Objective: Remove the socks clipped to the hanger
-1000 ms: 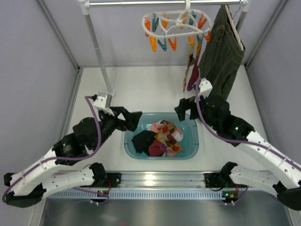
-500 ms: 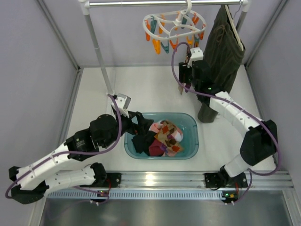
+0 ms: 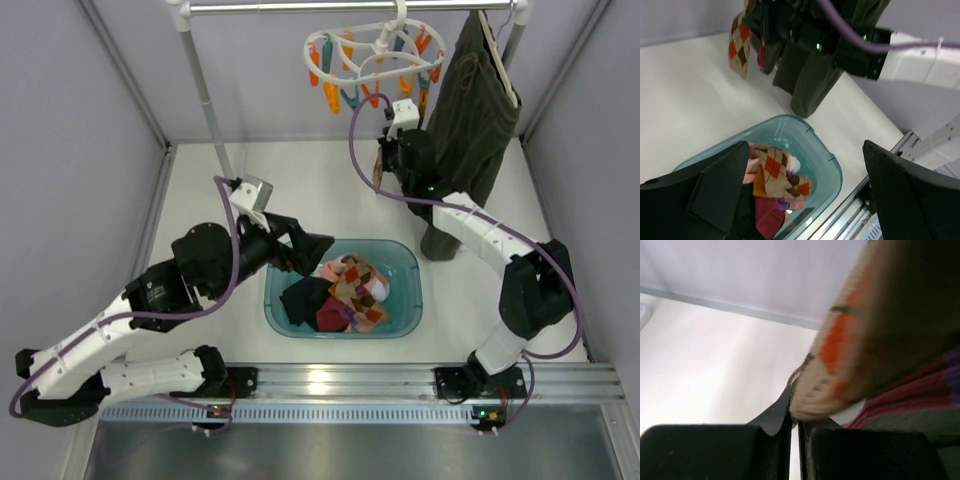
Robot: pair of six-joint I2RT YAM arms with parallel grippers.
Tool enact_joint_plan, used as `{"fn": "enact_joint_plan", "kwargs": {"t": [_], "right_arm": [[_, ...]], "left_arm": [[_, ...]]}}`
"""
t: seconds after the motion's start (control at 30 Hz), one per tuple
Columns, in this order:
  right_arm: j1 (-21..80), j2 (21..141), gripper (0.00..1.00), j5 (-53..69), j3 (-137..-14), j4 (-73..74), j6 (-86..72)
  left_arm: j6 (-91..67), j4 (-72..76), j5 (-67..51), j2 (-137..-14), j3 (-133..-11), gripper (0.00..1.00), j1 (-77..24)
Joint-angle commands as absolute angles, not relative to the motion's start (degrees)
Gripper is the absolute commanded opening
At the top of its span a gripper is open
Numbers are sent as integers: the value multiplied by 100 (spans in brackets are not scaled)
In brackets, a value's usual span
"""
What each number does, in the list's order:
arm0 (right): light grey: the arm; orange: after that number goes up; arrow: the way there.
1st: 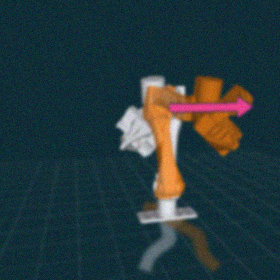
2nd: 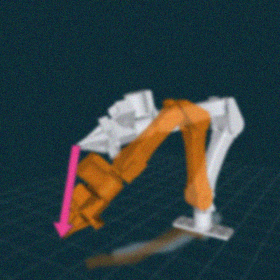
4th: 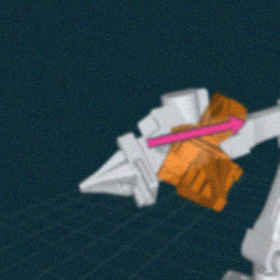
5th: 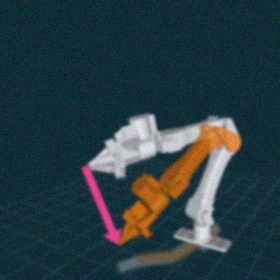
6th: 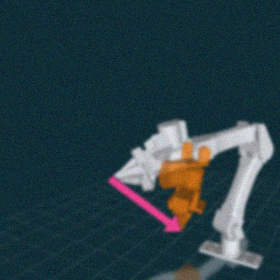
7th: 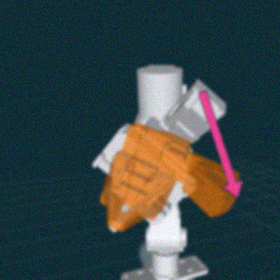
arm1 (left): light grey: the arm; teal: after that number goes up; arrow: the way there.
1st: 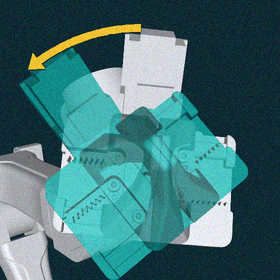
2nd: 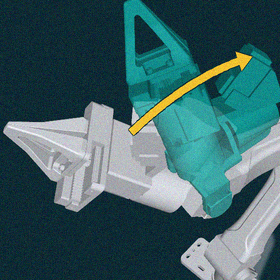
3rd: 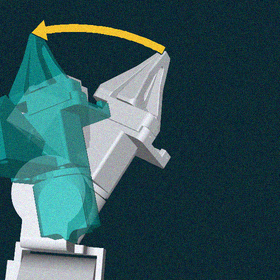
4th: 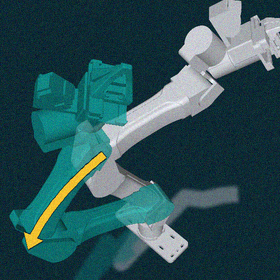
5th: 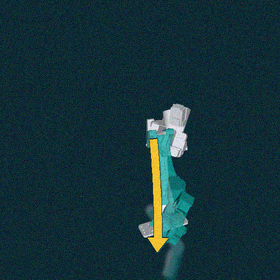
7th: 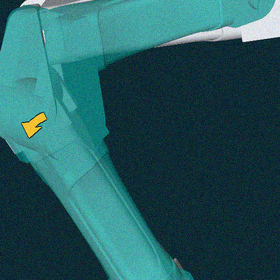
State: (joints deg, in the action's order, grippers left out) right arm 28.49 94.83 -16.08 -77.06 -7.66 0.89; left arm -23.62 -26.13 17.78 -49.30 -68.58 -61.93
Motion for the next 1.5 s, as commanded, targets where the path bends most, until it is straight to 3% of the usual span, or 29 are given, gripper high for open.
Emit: {"fn": "enact_joint_plan", "kwargs": {"t": [0.0,0.33,0.53,0.8,1.27,1.47], "right_arm": [[3137,8975,0,-1731,-7296,-1590,88],[4279,8218,0,-2530,-6390,-2197,308],[4772,8033,0,-3032,-6144,-2426,351],[4808,7770,0,-2769,-5713,-2768,430],[4799,7322,0,-2145,-5309,-2874,756],[4799,7128,0,-2039,-5159,-2988,782]], "left_arm": [[-2013,-2408,2056,-5490,-7949,99,-6196],[-617,-2443,2714,-8005,-11614,99,-6196],[-150,-2435,3199,-9526,-12796,98,-6196],[-70,-2426,2822,-10704,-13973,97,-5854],[-993,-2400,1680,-11092,-13878,76,-4843],[-1020,-2382,1081,-11303,-13878,76,-4588]]}}
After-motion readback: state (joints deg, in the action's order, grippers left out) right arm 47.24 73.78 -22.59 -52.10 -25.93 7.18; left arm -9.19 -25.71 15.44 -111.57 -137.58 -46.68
